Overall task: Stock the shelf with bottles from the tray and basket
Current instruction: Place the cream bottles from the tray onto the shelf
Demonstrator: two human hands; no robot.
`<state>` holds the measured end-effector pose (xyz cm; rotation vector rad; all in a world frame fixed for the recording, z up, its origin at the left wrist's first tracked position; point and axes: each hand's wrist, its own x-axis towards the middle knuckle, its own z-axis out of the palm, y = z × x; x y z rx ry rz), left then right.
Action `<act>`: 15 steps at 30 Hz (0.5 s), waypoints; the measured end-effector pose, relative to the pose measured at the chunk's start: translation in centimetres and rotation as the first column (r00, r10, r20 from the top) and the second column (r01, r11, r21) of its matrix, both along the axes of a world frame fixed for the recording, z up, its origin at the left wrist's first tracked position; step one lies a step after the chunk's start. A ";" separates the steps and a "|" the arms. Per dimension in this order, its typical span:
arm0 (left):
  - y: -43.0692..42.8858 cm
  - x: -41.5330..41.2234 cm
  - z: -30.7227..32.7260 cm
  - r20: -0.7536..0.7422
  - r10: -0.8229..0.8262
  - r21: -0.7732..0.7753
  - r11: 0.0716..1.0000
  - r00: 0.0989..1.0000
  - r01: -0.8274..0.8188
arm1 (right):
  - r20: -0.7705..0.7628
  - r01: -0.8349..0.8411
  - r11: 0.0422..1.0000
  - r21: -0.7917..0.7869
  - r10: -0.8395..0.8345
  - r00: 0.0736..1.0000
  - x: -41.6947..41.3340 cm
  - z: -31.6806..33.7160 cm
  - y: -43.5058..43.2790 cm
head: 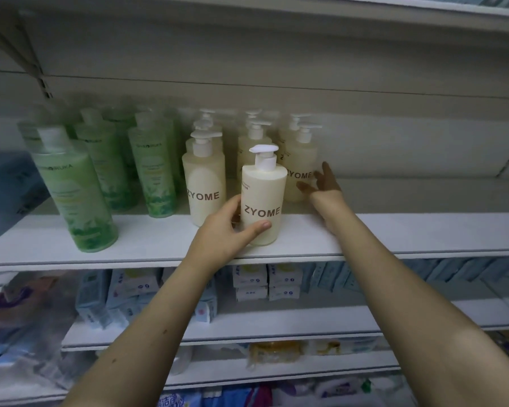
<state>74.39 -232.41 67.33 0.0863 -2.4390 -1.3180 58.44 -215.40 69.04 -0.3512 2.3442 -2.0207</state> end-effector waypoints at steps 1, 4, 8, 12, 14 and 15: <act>0.0 0.1 0.1 0.001 -0.001 0.001 1.000 1.000 0.001 | 0.019 0.058 0.996 -0.063 -0.057 0.998 0.9 0.1 0.3; 0.3 0.4 0.6 0.015 -0.015 0.009 1.000 1.000 0.015 | 0.007 0.108 0.991 -0.085 -0.108 0.994 4.4 0.2 2.1; 0.9 1.5 1.4 0.072 -0.018 0.010 1.000 0.997 0.017 | -0.025 0.067 0.995 -0.071 -0.069 0.997 9.1 0.8 5.6; 3.9 4.3 1.0 0.031 0.237 0.233 0.943 0.971 -0.237 | -0.036 0.069 0.985 -0.158 -0.075 0.997 14.2 1.5 9.8; 7.2 6.6 0.9 -0.015 0.350 0.397 0.862 0.937 -0.316 | -0.015 0.089 0.968 -0.237 -0.095 0.995 17.3 1.5 12.2; 9.3 7.8 0.8 -0.040 0.350 0.446 0.845 0.936 -0.296 | -0.007 0.101 0.957 -0.272 -0.108 0.994 18.8 1.4 13.6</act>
